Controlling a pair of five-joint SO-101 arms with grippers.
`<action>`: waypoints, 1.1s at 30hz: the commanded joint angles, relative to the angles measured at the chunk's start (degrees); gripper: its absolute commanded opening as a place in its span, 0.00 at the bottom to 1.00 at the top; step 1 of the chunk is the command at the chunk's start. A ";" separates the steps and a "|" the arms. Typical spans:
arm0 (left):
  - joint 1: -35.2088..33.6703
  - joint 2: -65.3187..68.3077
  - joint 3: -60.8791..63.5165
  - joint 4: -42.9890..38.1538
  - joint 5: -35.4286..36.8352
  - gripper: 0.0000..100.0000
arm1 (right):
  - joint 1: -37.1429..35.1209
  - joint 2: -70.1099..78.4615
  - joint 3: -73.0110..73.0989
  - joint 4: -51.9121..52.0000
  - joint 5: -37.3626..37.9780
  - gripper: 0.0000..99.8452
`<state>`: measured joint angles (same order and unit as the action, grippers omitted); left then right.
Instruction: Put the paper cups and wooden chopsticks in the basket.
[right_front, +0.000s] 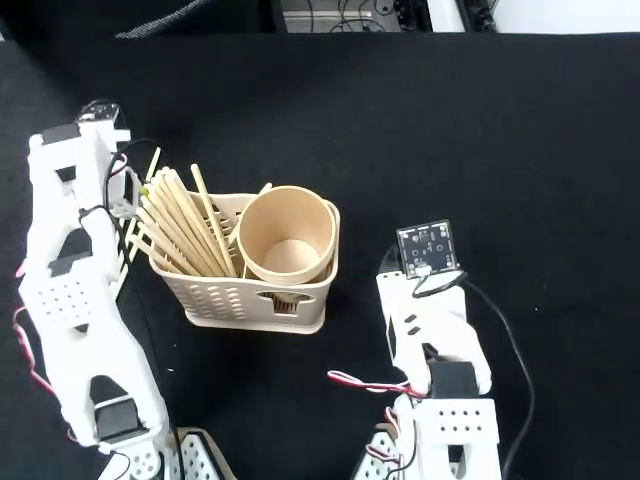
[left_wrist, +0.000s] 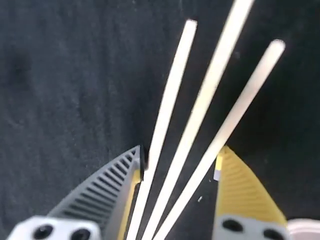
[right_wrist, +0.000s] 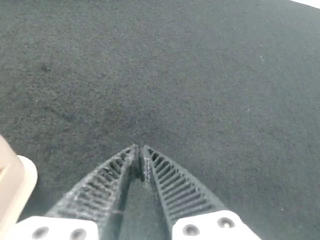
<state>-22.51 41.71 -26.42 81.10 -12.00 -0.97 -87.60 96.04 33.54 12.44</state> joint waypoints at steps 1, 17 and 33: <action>0.40 6.15 -8.40 0.62 -0.53 0.22 | 0.00 -0.57 -3.03 0.26 0.00 0.01; 0.57 7.82 -21.41 14.07 -0.53 0.03 | 0.00 -0.57 -3.12 0.18 0.00 0.01; -0.22 -2.11 -31.69 19.78 9.58 0.03 | 0.00 -0.57 -3.12 -0.09 0.00 0.01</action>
<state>-21.71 47.96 -55.25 100.09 -5.58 -0.97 -87.60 96.04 33.54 12.44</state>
